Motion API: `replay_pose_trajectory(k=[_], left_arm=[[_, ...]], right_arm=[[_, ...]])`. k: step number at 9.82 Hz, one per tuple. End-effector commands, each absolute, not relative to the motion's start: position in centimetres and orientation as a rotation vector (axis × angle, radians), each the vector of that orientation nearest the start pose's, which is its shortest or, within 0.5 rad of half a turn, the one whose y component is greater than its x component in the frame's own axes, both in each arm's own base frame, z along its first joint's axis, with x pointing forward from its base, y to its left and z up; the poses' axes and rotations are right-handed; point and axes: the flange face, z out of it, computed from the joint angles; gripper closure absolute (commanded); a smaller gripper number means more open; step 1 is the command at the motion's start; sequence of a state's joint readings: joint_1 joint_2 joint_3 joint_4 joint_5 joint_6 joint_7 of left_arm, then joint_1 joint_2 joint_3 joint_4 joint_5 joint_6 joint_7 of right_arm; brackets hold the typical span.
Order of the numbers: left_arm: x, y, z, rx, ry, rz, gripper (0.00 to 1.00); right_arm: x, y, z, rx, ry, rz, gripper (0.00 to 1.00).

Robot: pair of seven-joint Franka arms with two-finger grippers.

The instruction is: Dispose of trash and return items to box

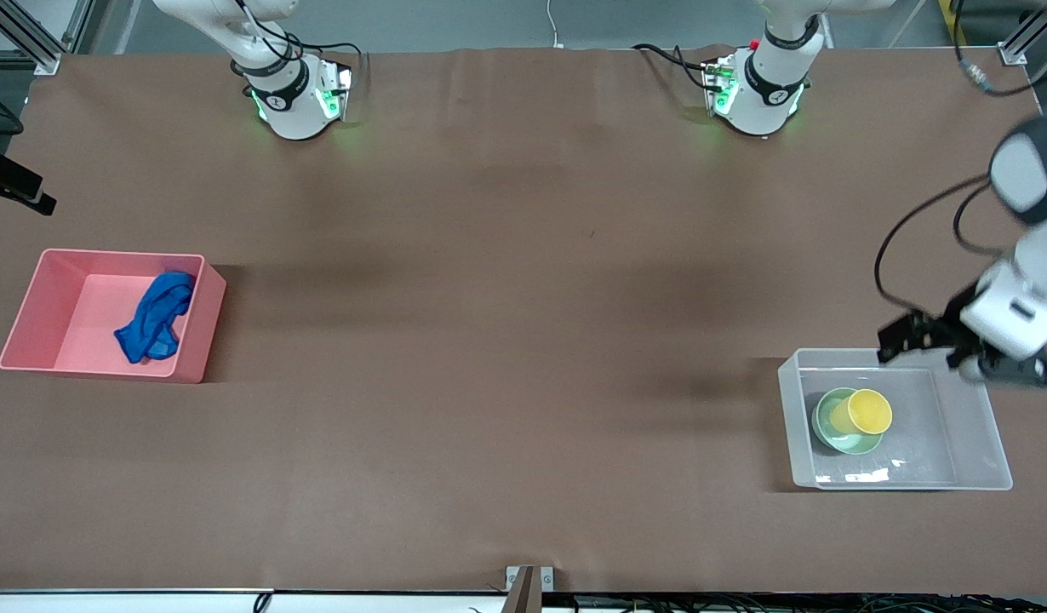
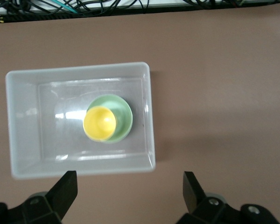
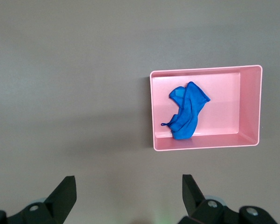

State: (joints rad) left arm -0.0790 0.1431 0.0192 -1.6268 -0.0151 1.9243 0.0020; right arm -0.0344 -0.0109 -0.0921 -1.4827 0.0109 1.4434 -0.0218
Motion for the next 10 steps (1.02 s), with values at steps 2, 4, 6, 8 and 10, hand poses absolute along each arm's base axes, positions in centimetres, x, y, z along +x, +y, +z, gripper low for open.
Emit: replay_pose_trajectory(k=[2,4,6,8,10], left_arm=[[56.0,-4.9,60.4,-3.143,0.006,-0.178,0.0],[54.7,-4.6,63.6,-3.177,0.005,-0.147,0.0],[55.0,-4.5,66.1,-3.165,0.008,-0.03,0.0],[55.1,-4.5,66.4,-3.163,0.003,-0.029,0.0],[54.9,-4.9,65.7,-3.163,0.018,0.01,0.0]], right_arm=[[52.9,-7.1,66.1,-3.133,0.151,0.045,0.0],[52.9,-7.1,66.1,-3.133,0.151,0.048,0.0],[52.9,-7.1,66.1,-3.133,0.151,0.05,0.0],[52.9,-7.1,66.1,-3.133,0.151,0.05,0.0],[52.9,-7.2,66.1,-3.133,0.154,0.05,0.0]])
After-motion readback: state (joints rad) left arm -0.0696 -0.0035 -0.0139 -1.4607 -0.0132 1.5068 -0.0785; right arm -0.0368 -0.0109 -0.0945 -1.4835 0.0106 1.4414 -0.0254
